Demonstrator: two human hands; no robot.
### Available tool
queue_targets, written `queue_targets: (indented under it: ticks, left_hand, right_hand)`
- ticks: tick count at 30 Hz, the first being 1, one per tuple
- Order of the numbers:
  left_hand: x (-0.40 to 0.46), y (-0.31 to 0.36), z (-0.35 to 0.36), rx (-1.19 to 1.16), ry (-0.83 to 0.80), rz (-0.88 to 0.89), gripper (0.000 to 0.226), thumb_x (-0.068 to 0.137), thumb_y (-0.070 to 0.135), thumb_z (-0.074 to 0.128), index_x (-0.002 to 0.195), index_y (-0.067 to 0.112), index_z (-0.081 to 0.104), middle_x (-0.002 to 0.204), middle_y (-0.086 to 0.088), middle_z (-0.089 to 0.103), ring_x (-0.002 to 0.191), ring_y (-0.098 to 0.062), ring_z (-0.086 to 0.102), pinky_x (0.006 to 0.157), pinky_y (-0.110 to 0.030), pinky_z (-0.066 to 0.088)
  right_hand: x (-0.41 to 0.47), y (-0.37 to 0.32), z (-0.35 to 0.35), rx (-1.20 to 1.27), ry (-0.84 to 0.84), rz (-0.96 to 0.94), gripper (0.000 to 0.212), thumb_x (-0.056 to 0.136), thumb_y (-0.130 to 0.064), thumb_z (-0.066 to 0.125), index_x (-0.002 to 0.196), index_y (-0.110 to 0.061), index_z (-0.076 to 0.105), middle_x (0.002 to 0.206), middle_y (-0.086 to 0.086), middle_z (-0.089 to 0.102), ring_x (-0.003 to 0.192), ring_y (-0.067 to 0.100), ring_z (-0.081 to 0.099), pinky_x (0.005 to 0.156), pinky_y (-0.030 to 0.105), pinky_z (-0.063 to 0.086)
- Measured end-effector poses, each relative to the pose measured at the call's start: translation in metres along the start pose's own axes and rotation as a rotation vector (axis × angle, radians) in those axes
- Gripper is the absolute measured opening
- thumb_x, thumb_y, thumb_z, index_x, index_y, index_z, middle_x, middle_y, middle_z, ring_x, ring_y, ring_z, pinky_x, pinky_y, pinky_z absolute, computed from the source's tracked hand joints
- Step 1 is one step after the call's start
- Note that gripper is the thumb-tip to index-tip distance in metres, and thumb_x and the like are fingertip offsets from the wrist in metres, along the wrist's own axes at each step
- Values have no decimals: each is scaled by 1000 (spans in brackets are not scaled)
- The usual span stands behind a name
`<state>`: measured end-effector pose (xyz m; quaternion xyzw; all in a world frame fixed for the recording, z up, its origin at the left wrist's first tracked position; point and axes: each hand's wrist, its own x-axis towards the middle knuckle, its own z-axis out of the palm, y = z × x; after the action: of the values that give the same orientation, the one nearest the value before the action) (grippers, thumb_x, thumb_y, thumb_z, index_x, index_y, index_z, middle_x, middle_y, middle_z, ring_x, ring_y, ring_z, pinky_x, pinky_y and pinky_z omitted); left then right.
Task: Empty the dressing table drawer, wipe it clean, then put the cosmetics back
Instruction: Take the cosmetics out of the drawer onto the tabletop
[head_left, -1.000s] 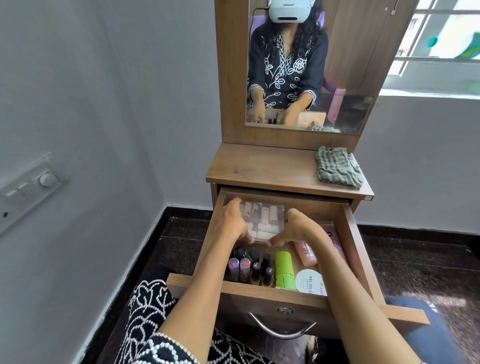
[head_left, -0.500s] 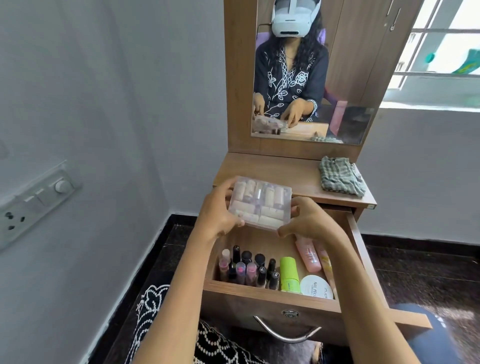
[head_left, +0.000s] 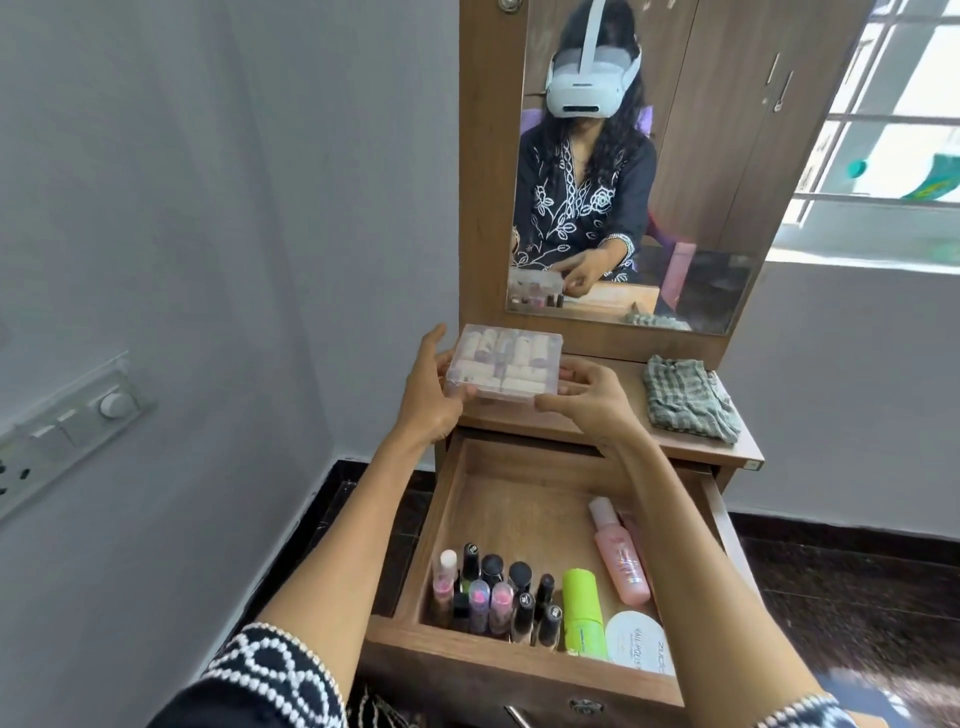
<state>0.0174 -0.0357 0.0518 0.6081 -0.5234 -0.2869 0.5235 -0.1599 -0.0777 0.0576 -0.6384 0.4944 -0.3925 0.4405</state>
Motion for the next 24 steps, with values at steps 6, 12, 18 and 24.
queue_targets:
  ticks: [6, 12, 18, 24]
  left_hand:
    - [34, -16, 7, 12, -5, -21, 77, 87, -9, 55, 147, 23, 19, 145, -13, 38, 129, -22, 44, 95, -19, 35]
    - [51, -33, 13, 56, 13, -22, 76, 88, -10, 52, 147, 23, 18, 143, -13, 40, 125, -20, 45, 98, -20, 36]
    - [64, -45, 17, 110, 5, -27, 78, 86, -12, 53, 147, 22, 18, 139, -13, 44, 123, -22, 48, 99, -23, 37]
    - [73, -54, 23, 202, 5, -44, 78, 87, -5, 55, 146, 30, 17, 140, -12, 44, 126, -25, 45, 107, -39, 38]
  right_hand:
    - [32, 5, 12, 62, 10, 41, 58, 70, 4, 77, 123, -3, 56, 117, 7, 64, 90, 11, 61, 71, 13, 47]
    - [53, 10, 20, 62, -14, 111, 59, 67, 6, 78, 122, -2, 56, 118, 9, 63, 96, 15, 59, 87, 26, 48]
    - [65, 13, 23, -3, -30, 148, 65, 67, 2, 79, 126, -2, 54, 118, 5, 61, 97, 14, 56, 84, 24, 45]
    - [71, 14, 22, -23, -44, 150, 63, 70, 1, 78, 128, -3, 54, 122, 8, 62, 95, 14, 55, 85, 23, 44]
